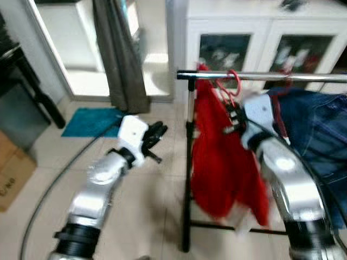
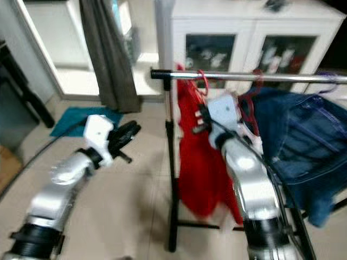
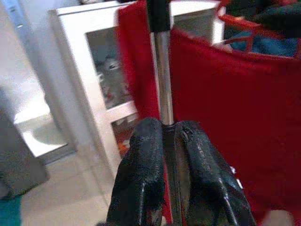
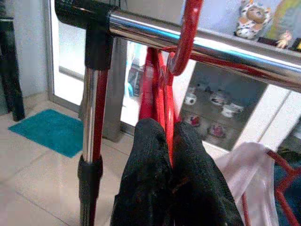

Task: Hang hanger

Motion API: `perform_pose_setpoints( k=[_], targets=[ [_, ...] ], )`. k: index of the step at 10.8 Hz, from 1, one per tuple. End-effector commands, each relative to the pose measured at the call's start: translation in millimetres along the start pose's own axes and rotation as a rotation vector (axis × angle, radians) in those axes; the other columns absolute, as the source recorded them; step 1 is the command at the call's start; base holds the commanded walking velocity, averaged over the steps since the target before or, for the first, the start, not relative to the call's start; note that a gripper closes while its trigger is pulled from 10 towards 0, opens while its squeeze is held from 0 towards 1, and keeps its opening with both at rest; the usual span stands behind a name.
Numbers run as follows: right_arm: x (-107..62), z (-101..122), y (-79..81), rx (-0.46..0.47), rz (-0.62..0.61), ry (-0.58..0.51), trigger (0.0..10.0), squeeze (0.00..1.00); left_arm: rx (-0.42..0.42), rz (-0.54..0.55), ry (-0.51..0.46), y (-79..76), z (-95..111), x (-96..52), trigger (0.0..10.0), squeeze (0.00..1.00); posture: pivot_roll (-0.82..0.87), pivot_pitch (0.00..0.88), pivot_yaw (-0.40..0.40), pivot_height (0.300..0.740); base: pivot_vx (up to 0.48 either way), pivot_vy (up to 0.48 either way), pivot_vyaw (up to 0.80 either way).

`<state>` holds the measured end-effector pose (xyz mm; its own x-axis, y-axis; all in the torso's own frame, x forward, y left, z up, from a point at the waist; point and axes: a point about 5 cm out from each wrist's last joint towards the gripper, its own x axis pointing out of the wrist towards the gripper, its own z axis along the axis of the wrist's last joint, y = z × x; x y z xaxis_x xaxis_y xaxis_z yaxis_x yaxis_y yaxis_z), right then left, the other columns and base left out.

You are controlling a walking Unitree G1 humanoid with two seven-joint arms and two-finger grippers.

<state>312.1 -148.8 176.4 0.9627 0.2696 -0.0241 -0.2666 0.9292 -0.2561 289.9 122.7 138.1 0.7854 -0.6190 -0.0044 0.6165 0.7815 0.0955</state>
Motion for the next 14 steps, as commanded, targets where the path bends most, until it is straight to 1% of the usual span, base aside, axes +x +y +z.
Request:
perform_pose_setpoints(
  k=[1, 3, 4, 6, 7, 8, 10, 12, 14],
  targets=[
    [3.8, 6.7, -5.6, -0.017, -0.006, -0.028, 10.0, 0.00, -0.005, -0.088, -0.027, -10.9, 7.5, 1.1, 10.0, 0.00, -0.12, 0.000, 0.040, 0.740, 0.000, 0.000, 0.00],
    [24.3, 5.5, -13.4, -0.039, -0.019, 0.049, 10.0, 0.00, -0.006, -0.209, -0.029, -18.6, 17.0, -4.2, 10.0, 0.00, -0.11, 0.000, 0.023, 0.740, 0.000, 0.000, 0.00],
    [34.6, 6.8, -20.2, -0.012, -0.046, 0.063, 10.0, 0.00, -0.007, -0.242, -0.029, -20.7, 18.9, -6.0, 10.0, 0.00, -0.11, 0.000, 0.019, 0.740, 0.000, 0.000, 0.00],
    [53.8, 13.9, -31.1, 0.025, -0.075, 0.061, 10.0, 0.00, -0.011, -0.269, -0.021, -23.1, 18.8, -8.4, 10.0, 0.00, -0.10, 0.000, 0.018, 0.740, 0.000, 0.000, 0.00],
    [59.7, 14.0, -33.1, 0.037, -0.077, 0.079, 10.0, 0.00, -0.010, -0.275, -0.014, -23.5, 18.4, -8.3, 10.0, 0.00, -0.10, 0.000, 0.018, 0.740, 0.000, 0.000, 0.00],
    [65.0, 11.2, -33.2, 0.061, -0.071, 0.119, 10.0, 0.00, -0.008, -0.277, -0.008, -23.5, 18.1, -8.0, 10.0, 0.00, -0.10, 0.000, 0.019, 0.740, 0.000, 0.000, 0.00],
    [76.9, -0.7, -30.4, 0.119, -0.069, 0.215, 10.0, 0.00, -0.003, -0.283, 0.009, -22.5, 18.0, -10.3, 10.0, 0.00, -0.09, 0.000, 0.021, 0.740, 0.000, 0.000, 0.00],
    [83.9, 1.2, -30.1, 0.136, -0.062, 0.208, 10.0, 0.00, 0.004, -0.260, 0.014, -18.5, 18.5, -11.5, 10.0, 0.00, -0.08, 0.000, 0.022, 0.740, 0.000, 0.000, 0.00],
    [86.6, 0.7, -30.9, 0.138, -0.063, 0.213, 10.0, 0.00, 0.008, -0.251, 0.021, -17.5, 17.6, -11.9, 10.0, 0.00, -0.08, 0.000, 0.023, 0.740, 0.000, 0.000, 0.00]
  ],
)
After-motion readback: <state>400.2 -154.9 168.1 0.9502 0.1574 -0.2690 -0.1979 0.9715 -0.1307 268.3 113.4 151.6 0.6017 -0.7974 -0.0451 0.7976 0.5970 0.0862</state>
